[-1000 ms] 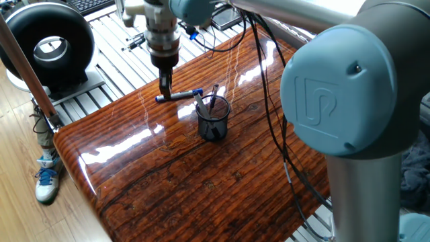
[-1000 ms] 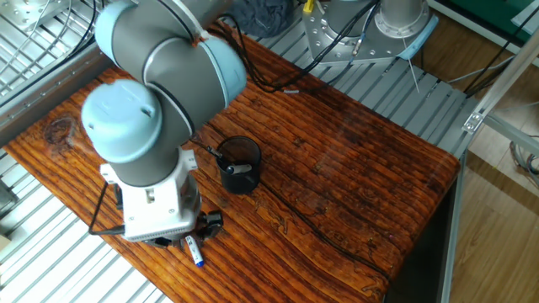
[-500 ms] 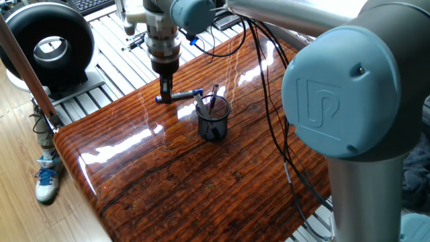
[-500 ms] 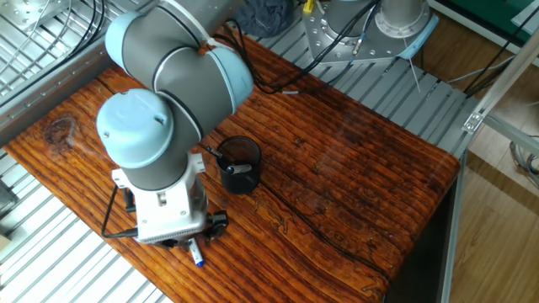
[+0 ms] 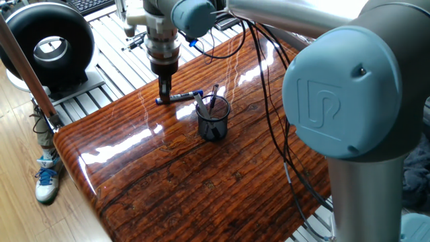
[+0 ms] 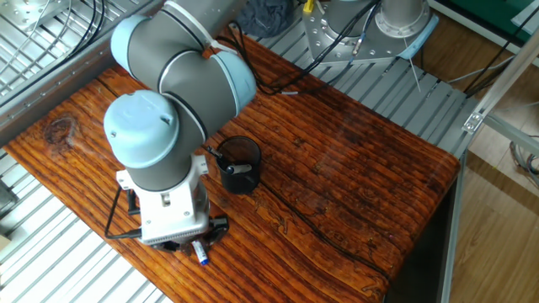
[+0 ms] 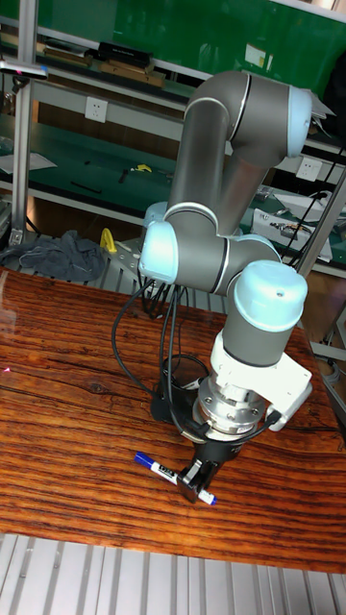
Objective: Put the pen into the pen holder
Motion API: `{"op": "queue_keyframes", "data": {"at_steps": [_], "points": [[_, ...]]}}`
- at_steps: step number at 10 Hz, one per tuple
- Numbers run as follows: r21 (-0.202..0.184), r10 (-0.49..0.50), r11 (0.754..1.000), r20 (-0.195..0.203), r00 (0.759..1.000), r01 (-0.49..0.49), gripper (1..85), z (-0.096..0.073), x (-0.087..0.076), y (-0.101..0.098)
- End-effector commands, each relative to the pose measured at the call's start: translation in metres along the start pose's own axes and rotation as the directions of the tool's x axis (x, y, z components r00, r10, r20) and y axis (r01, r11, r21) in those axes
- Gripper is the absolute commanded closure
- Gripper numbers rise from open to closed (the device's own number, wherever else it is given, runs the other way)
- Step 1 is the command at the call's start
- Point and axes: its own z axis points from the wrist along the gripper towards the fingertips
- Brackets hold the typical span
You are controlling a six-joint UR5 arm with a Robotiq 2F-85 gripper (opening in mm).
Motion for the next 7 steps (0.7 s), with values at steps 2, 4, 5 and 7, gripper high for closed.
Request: {"op": "queue_keyframes", "data": {"at_steps": [2, 4, 5, 7], "points": [[0.006, 0.012, 1.0, 0.023, 1.0, -0.012, 59.3, 0.004, -0.006, -0.004], [0.004, 0.019, 1.0, 0.032, 0.999, -0.019, 65.0, 0.004, -0.008, -0.004], [0.012, 0.032, 0.999, 0.037, 0.999, -0.033, 71.0, 0.001, -0.01, -0.004], [0.015, 0.055, 0.998, 0.044, 0.997, -0.056, 84.3, -0.015, -0.012, -0.002]]}}
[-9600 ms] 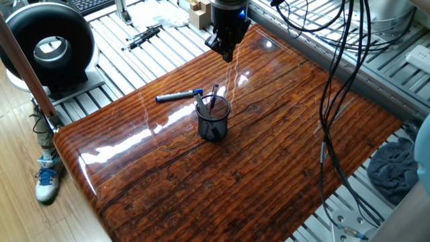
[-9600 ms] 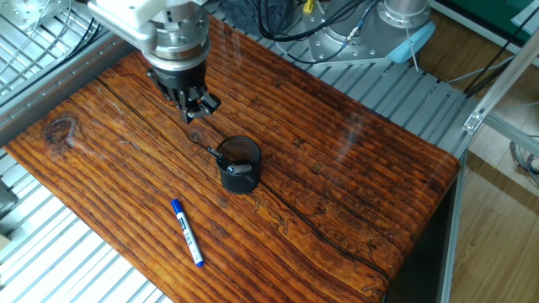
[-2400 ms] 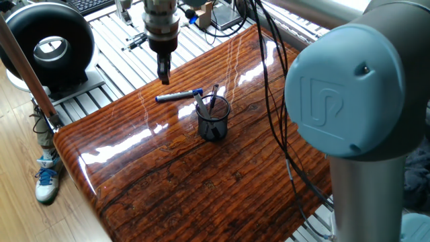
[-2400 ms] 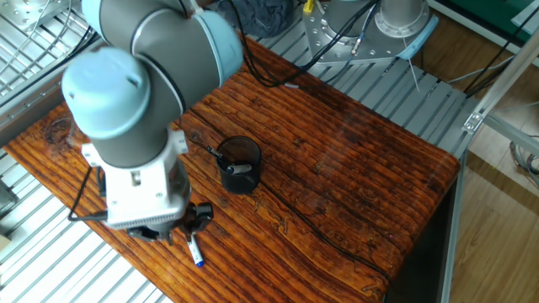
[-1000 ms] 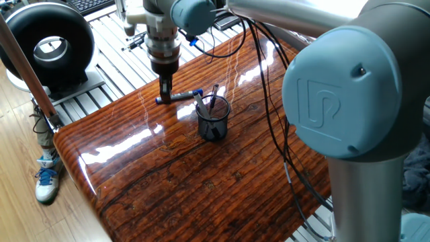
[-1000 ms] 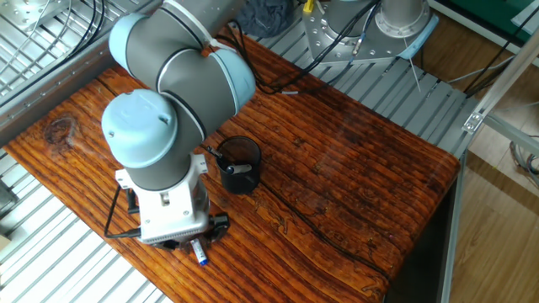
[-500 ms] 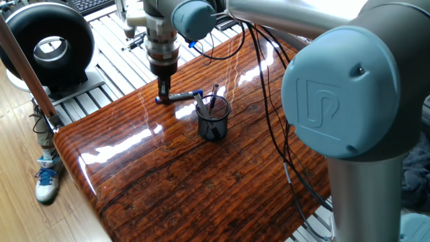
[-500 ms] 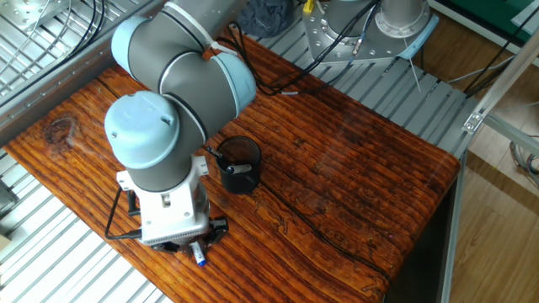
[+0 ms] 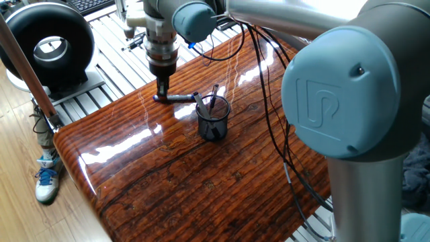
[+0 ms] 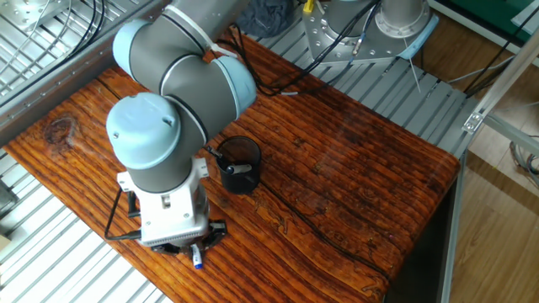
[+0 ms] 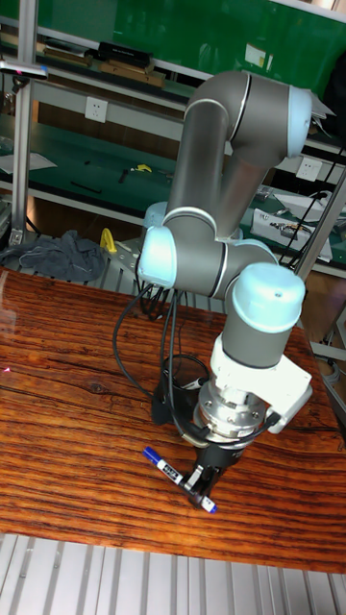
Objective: Put the pen into the pen holder
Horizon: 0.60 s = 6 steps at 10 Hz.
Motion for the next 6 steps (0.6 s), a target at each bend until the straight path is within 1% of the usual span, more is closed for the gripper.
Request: {"op": "queue_keyframes", "data": {"at_steps": [1, 2, 3, 4, 5, 6], "points": [[-0.011, 0.023, 1.0, 0.016, 1.0, -0.023, 84.3, -0.02, -0.007, -0.001], [-0.01, 0.02, 1.0, 0.001, 1.0, -0.02, 84.3, -0.032, -0.006, -0.004], [0.011, 0.02, 1.0, -0.026, 0.999, -0.019, 84.3, -0.047, -0.004, -0.01], [0.039, 0.021, 0.999, -0.034, 0.999, -0.02, 84.3, -0.063, -0.005, -0.019], [0.045, 0.037, 0.998, -0.006, 0.999, -0.036, 84.3, -0.069, -0.01, -0.025], [0.036, 0.058, 0.998, 0.021, 0.998, -0.059, 84.3, -0.071, -0.015, -0.029]]}}
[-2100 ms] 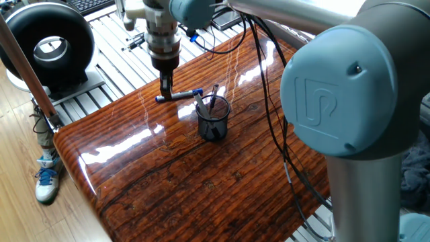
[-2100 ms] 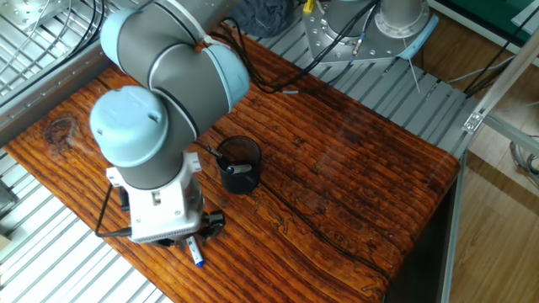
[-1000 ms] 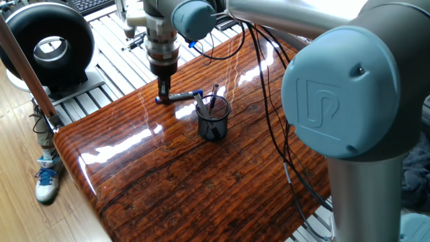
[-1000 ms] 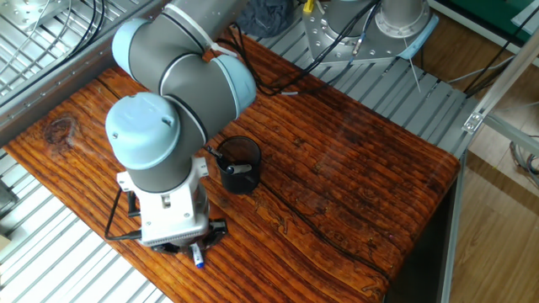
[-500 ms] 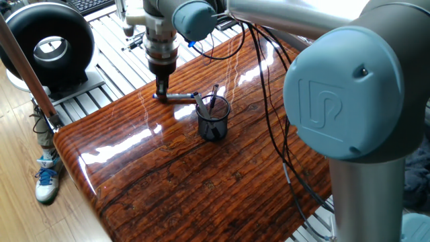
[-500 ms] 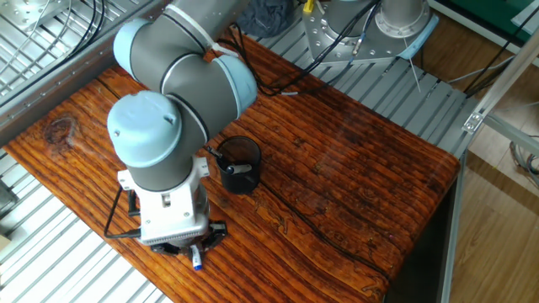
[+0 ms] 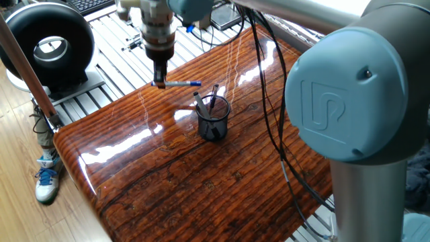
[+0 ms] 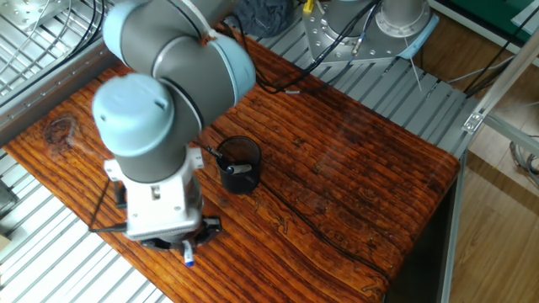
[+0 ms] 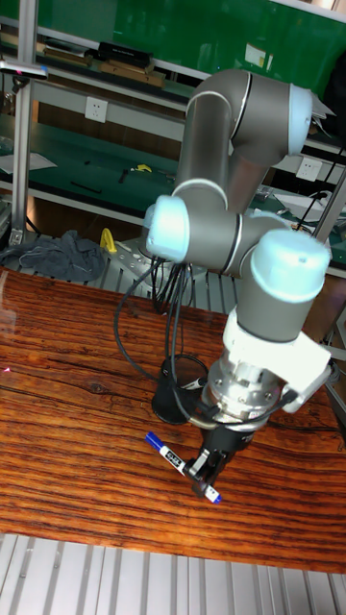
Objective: Put the pen into the pen holder
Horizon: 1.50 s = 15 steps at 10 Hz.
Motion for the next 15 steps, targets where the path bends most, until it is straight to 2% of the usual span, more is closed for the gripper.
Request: {"op": "queue_keyframes", "data": {"at_steps": [1, 2, 3, 5, 6, 7, 8, 10, 13, 15], "points": [[-0.002, 0.059, 0.998, 0.049, 0.997, -0.059, 84.3, -0.025, -0.011, -0.014], [-0.007, 0.086, 0.996, 0.059, 0.995, -0.086, 84.3, -0.029, -0.011, -0.015], [0.01, 0.093, 0.996, 0.051, 0.994, -0.094, 84.3, -0.031, -0.008, -0.02], [0.056, 0.07, 0.996, 0.01, 0.998, -0.07, 84.3, -0.031, 0.003, -0.031], [0.099, 0.031, 0.995, -0.015, 0.999, -0.03, 84.3, -0.032, 0.01, -0.041], [0.105, -0.004, 0.994, -0.005, 1.0, 0.005, 84.3, -0.032, 0.006, -0.043], [0.09, -0.032, 0.995, 0.016, 0.999, 0.031, 84.3, -0.031, 0.0, -0.039], [0.089, -0.088, 0.992, 0.046, 0.995, 0.084, 84.3, -0.032, -0.009, -0.038], [0.093, -0.087, 0.993, 0.1, 0.991, 0.077, 84.3, -0.033, -0.023, -0.038], [0.07, -0.074, 0.995, 0.069, 0.995, 0.069, 84.3, -0.032, -0.014, -0.033]]}}
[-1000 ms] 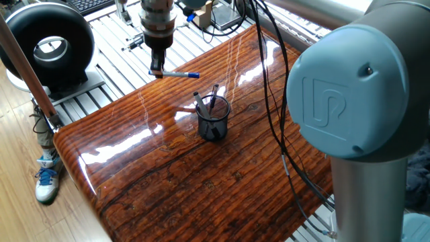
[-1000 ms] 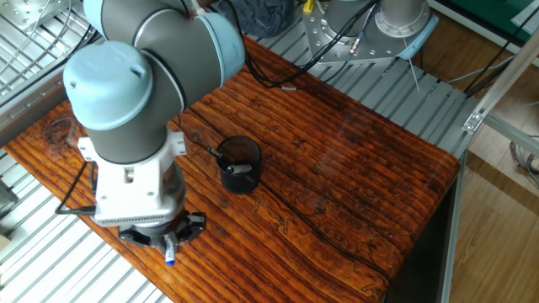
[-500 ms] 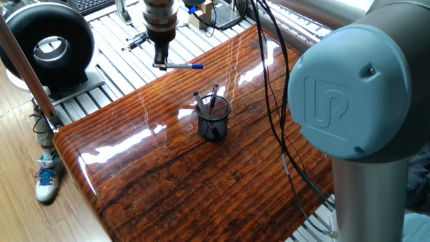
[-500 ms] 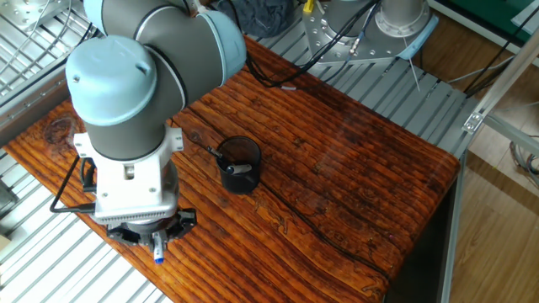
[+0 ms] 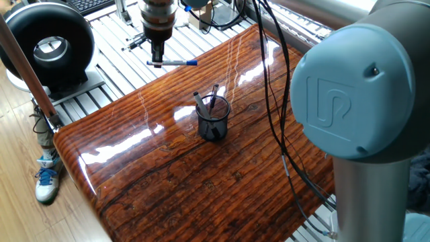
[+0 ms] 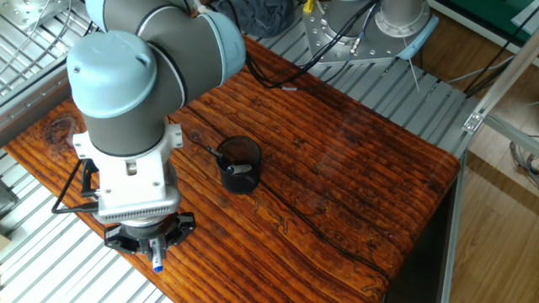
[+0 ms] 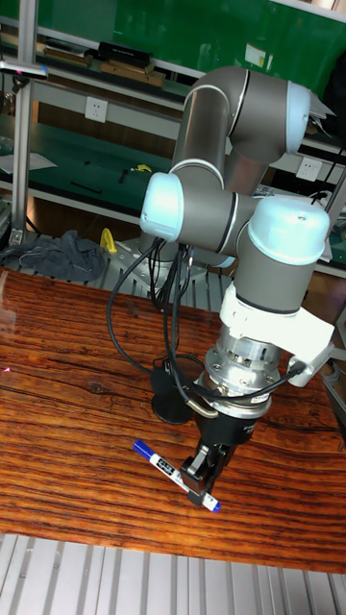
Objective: Put the pen into the pen holder
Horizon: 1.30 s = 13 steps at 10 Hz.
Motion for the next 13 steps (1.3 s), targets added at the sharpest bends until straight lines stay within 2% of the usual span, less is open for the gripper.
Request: {"op": "queue_keyframes", "data": {"at_steps": [1, 3, 5, 7, 9, 12, 13], "points": [[-0.032, 0.004, 0.999, -0.012, 1.0, -0.004, 84.3, -0.001, 0.004, 0.007], [-0.051, 0.036, 0.998, -0.037, 0.999, -0.038, 84.3, -0.046, 0.009, 0.014], [-0.085, 0.105, 0.991, -0.025, 0.994, -0.107, 84.3, -0.071, 0.004, 0.022], [-0.136, 0.251, 0.96, 0.04, 0.967, -0.243, 84.3, -0.088, -0.02, 0.029], [-0.207, 0.35, 0.923, 0.097, 0.932, -0.325, 84.3, -0.103, -0.045, 0.036], [-0.253, 0.443, 0.881, 0.14, 0.885, -0.401, 84.3, -0.118, -0.059, 0.044], [-0.261, 0.455, 0.874, 0.144, 0.879, -0.41, 84.3, -0.121, -0.058, 0.046]]}}
